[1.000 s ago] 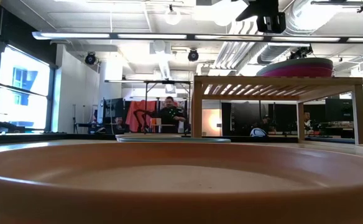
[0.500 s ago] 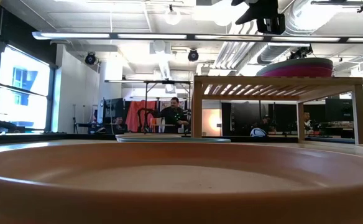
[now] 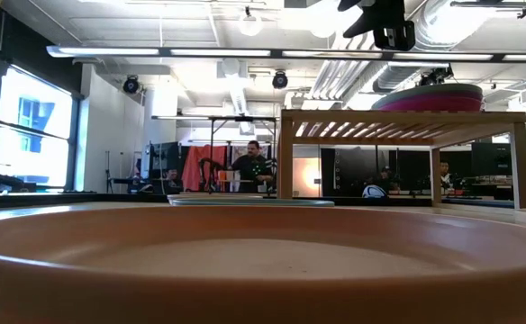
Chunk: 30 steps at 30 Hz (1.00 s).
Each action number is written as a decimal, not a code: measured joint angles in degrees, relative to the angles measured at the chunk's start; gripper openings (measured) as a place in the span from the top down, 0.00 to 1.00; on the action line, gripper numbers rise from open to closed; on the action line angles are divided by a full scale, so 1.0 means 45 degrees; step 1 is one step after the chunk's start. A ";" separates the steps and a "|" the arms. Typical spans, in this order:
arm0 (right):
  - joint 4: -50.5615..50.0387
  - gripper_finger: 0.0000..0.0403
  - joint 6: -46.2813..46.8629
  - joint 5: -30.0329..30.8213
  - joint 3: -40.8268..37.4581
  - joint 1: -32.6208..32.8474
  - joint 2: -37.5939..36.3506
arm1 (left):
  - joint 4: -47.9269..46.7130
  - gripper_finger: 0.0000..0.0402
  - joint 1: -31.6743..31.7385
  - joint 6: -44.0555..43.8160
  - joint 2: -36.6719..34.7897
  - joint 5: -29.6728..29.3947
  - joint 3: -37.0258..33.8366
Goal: Place and stack plates onto a shelf
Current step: Stack the light brown plate on the green plate on the shelf
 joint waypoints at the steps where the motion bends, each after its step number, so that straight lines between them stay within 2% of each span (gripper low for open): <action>1: 0.0001 0.68 0.0000 0.0000 0.0000 -0.0001 0.0000 | 0.0027 0.70 0.0000 0.0085 0.0055 0.0002 0.0000; 10: -0.0012 0.68 -0.0008 0.0000 0.0000 0.0000 0.0000 | 0.0148 0.73 0.0094 0.0216 0.0228 -0.0003 0.0005; 20: -0.0047 0.68 -0.0028 0.0000 0.0000 -0.0002 0.0000 | 0.0345 0.97 0.0347 0.0789 0.0166 0.0037 0.0048; 25: -0.0053 0.68 -0.0002 0.0000 0.0000 -0.0002 0.0000 | -0.0062 0.98 0.0576 0.0813 0.0140 0.0167 0.0049; 30: -0.0049 0.68 0.0002 0.0000 0.0000 -0.0002 0.0000 | -0.1700 0.99 0.0834 0.2089 0.0132 0.0277 0.0411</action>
